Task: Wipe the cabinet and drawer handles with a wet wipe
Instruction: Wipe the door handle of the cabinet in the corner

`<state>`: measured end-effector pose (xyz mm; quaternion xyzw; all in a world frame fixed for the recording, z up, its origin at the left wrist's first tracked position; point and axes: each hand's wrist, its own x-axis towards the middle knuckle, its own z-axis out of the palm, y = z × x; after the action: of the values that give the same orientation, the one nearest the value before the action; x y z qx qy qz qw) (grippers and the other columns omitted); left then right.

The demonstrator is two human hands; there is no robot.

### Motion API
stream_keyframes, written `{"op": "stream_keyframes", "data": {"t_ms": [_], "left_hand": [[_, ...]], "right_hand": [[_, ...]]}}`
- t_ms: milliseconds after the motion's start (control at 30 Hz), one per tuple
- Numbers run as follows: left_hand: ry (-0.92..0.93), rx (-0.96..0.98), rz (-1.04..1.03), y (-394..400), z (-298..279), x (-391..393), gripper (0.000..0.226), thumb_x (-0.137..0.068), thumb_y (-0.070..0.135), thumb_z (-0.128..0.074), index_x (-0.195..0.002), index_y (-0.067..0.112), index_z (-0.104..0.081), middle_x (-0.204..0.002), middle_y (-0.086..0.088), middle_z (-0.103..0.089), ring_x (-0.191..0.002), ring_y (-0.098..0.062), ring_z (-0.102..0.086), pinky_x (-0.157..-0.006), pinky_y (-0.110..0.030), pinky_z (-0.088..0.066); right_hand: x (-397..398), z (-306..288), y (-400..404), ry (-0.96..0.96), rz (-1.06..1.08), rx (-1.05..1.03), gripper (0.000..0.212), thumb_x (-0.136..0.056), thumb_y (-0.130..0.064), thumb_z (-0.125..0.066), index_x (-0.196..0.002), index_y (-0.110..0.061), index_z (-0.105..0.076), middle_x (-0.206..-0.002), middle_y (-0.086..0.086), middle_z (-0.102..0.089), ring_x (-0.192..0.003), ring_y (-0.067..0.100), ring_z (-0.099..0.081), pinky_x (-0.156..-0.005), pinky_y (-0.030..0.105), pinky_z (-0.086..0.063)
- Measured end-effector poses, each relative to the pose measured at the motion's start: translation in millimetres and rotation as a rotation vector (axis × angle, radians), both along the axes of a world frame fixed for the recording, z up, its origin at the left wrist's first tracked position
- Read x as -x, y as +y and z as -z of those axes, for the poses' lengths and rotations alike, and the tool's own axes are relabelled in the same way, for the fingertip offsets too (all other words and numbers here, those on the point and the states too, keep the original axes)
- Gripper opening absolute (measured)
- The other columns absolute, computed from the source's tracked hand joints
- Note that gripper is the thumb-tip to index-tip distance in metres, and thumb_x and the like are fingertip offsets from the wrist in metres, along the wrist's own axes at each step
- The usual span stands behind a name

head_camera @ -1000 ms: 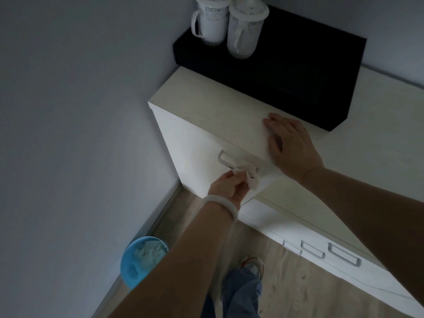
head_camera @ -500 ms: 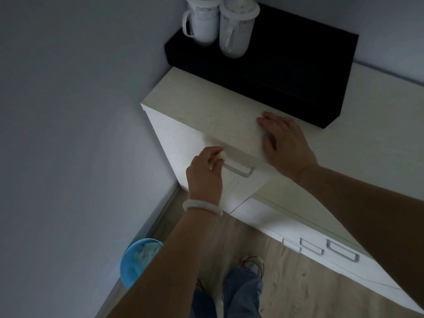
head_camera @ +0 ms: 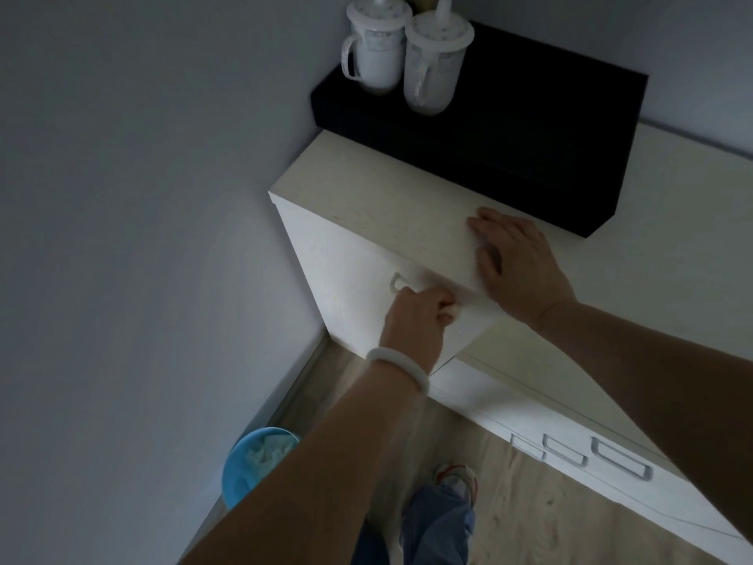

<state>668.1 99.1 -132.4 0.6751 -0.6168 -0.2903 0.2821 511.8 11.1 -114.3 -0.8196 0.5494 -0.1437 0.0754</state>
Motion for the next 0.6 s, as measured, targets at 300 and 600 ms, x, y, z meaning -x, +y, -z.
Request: {"op": "stream_keyframes", "data": {"t_ms": [300,600], "left_hand": [[0.110,-0.024,-0.049,6,7,14,0.020,-0.088,0.016,-0.065,-0.108,0.018,-0.069,-0.096,-0.006,-0.061,-0.088,-0.019,-0.059,-0.084,-0.027,-0.051],[-0.001,0.085,-0.108,-5,16,-34,0.018,-0.088,0.013,-0.063,-0.103,0.019,-0.070,-0.090,-0.005,-0.055,-0.080,-0.018,-0.056,-0.078,-0.027,-0.050]], "right_hand": [[0,-1,-1,-0.001,-0.008,-0.007,0.049,-0.095,-0.030,-0.037,-0.142,-0.019,-0.044,-0.150,0.000,-0.040,-0.134,0.022,-0.034,-0.114,0.039,-0.026],[1,3,-2,-0.012,-0.016,0.014,0.047,-0.095,-0.026,-0.043,-0.141,-0.019,-0.045,-0.148,-0.001,-0.042,-0.132,0.021,-0.036,-0.113,0.037,-0.026]]}}
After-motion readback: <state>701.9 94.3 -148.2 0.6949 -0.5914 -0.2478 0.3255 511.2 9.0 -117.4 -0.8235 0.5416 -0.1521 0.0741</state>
